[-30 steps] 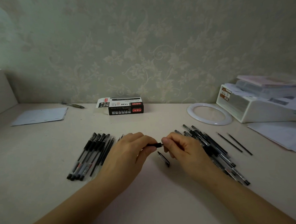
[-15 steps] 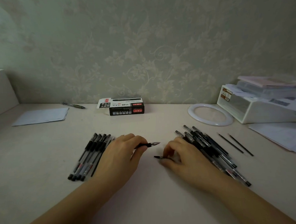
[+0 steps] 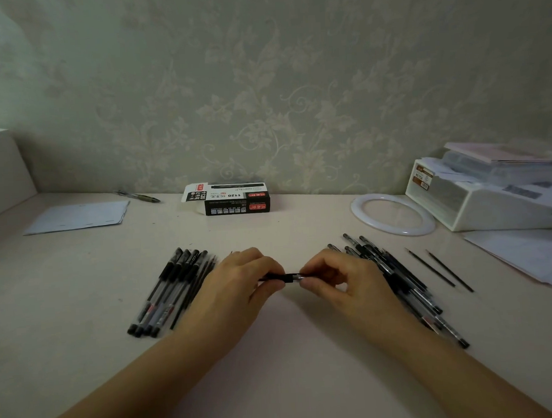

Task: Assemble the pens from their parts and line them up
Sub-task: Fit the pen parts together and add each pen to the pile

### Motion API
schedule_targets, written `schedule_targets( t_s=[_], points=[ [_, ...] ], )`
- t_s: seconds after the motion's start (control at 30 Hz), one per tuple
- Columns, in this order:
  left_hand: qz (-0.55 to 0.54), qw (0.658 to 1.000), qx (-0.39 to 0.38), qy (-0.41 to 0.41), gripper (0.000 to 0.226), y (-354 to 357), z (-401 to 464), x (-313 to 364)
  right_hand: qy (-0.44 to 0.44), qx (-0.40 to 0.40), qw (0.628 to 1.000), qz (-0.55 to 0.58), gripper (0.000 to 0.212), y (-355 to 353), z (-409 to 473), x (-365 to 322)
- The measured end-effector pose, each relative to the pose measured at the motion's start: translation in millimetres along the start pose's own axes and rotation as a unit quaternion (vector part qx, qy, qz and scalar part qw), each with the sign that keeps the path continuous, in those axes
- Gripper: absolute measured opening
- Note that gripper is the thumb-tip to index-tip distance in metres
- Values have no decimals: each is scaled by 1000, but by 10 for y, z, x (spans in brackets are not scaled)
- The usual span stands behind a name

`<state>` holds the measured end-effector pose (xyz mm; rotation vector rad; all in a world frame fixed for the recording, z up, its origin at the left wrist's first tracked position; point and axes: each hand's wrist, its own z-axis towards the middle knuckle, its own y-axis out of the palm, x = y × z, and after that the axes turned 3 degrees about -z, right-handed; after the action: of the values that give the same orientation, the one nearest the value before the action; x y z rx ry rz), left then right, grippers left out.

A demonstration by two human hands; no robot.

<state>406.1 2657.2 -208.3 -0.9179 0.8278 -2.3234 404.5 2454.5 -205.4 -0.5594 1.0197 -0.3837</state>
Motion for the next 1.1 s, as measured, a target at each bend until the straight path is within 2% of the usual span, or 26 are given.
schedule_targets(
  t_s=[0.13,0.47,0.57,0.63,0.7,0.77,0.87,0.93,1.1],
  points=[
    [-3,1000,15,22,5,-35,16,22,14,16,999,40,3,-14,-10,-3],
    [-10,999,18,26,3,-66,29,59,14,20,999,39,5,5,11,-40],
    [9,999,36,9,4,-47,20,97,6,59,998,31,14,3,41,-37],
    [40,996,70,-27,6,-71,24,89,9,104,994,-21,20,-22,46,16],
    [63,986,120,-96,6,-173,36,9,21,138,979,-147,16,-99,42,98],
    [103,966,142,-188,8,-318,36,-132,54,133,952,-269,14,-187,31,178],
    [178,927,106,-312,13,-482,14,-367,112,98,921,-360,21,-237,25,230],
    [183,905,71,-376,11,-523,-20,-495,124,73,910,-388,25,-221,26,222],
    [180,884,-5,-432,7,-519,-82,-624,134,44,905,-400,24,-198,25,190]
  ],
)
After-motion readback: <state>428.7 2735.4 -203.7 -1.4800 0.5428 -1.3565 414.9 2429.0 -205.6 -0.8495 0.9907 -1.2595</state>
